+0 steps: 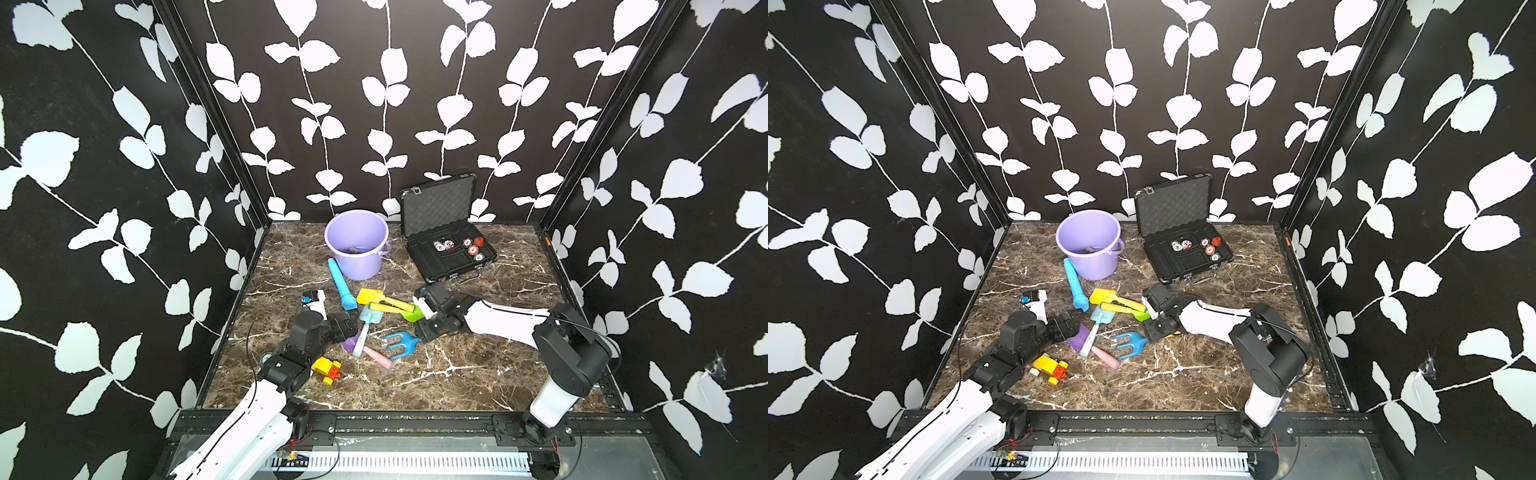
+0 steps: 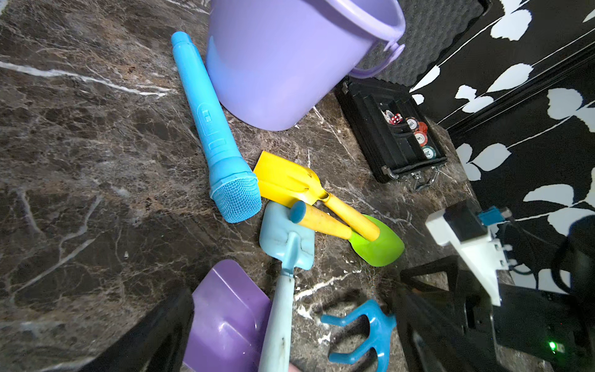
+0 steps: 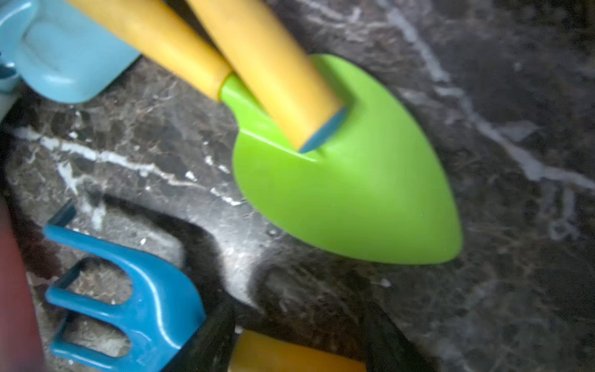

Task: Organize the gardening tools
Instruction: Pick up the gardening tool from the center of the board.

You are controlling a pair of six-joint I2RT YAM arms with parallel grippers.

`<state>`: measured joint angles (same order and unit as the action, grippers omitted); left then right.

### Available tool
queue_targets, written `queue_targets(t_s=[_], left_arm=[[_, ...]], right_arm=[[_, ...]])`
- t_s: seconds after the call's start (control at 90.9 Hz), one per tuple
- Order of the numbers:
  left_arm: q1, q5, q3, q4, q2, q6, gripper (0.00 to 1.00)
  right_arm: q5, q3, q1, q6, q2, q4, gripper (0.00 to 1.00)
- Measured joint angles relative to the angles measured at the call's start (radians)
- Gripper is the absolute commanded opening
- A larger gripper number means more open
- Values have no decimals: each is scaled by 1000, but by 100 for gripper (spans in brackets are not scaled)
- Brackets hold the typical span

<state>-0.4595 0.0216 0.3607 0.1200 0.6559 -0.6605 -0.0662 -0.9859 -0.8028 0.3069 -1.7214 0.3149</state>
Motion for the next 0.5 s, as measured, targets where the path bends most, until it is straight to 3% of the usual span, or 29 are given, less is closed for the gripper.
queue_targets(t_s=[0.132,0.495], left_arm=[[0,-3,0,0,-1,0,99],[0,-8,0,-1,-4,0,99]], right_arm=[[68,-23,-44,1,-4,47,69],[165,-23,-34,-7,53,92,75]])
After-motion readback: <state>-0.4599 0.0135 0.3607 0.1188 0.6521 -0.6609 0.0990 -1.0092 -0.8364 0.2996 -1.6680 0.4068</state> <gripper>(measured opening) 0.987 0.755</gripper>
